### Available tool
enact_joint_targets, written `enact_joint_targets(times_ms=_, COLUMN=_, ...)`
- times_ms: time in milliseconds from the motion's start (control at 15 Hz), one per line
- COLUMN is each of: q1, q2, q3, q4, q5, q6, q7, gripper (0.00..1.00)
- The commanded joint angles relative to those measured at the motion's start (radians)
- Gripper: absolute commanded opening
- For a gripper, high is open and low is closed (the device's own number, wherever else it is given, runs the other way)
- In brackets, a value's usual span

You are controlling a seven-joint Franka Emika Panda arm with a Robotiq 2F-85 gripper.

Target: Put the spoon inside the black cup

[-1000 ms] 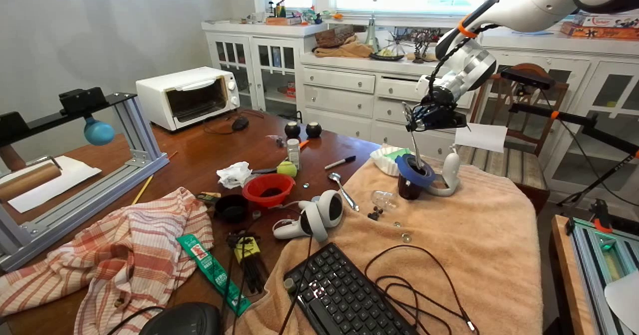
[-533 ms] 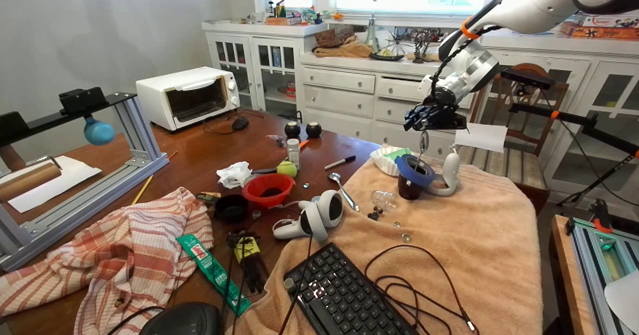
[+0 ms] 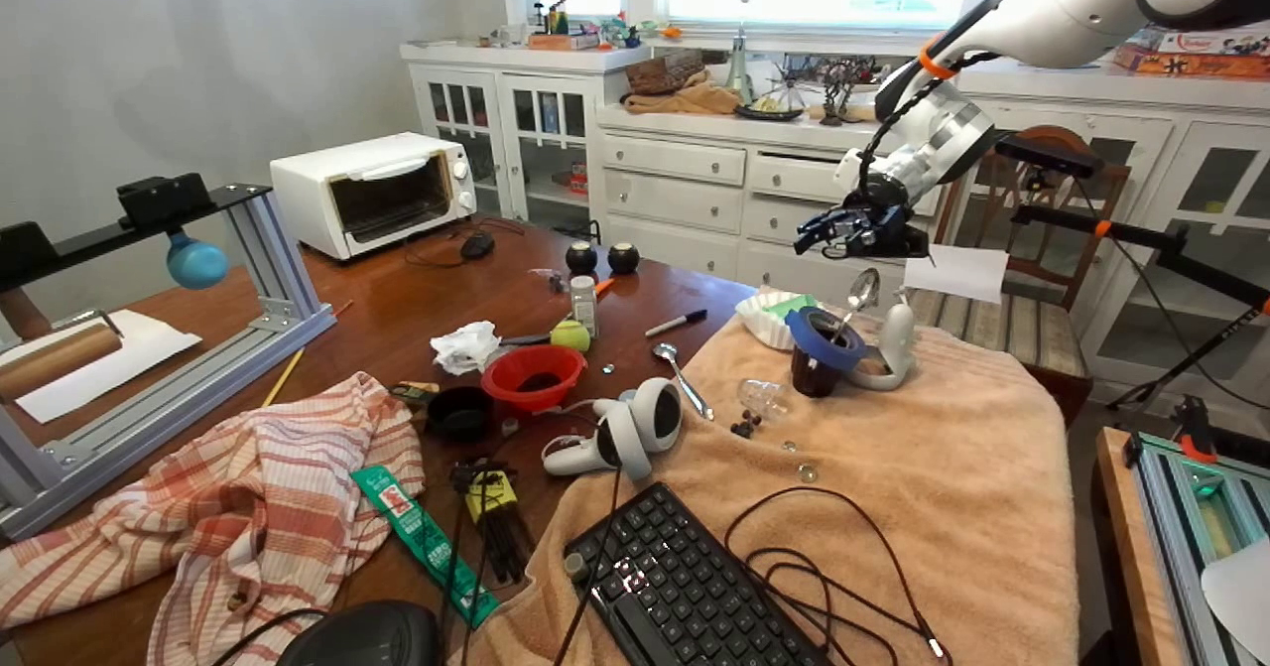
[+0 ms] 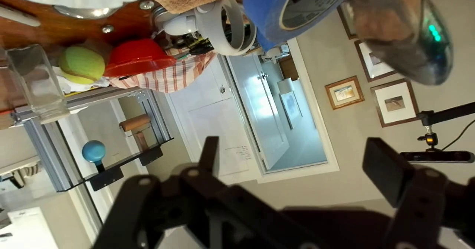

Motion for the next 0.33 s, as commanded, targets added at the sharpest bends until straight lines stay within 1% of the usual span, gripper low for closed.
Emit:
enact_joint_targets(times_ms=0, q1=-0.017, q2=-0.023, q3=0.000, q4=-0.003, q5=0.058, q6=0.006, q7=-0.011, gripper=1.00)
enact_joint_targets(times_ms=67, q1=-0.007, q2=-0.002, q3=-0.001, q4=0.007, q5=0.032, q6=-0.002, q7=-0.004, gripper=1.00)
enact_joint_targets(times_ms=267, q1=-0.016, q2=-0.014, q3=-0.002, q4=0.009, q5=0.049, q6=-0.002, q7=-0.004, gripper=1.00)
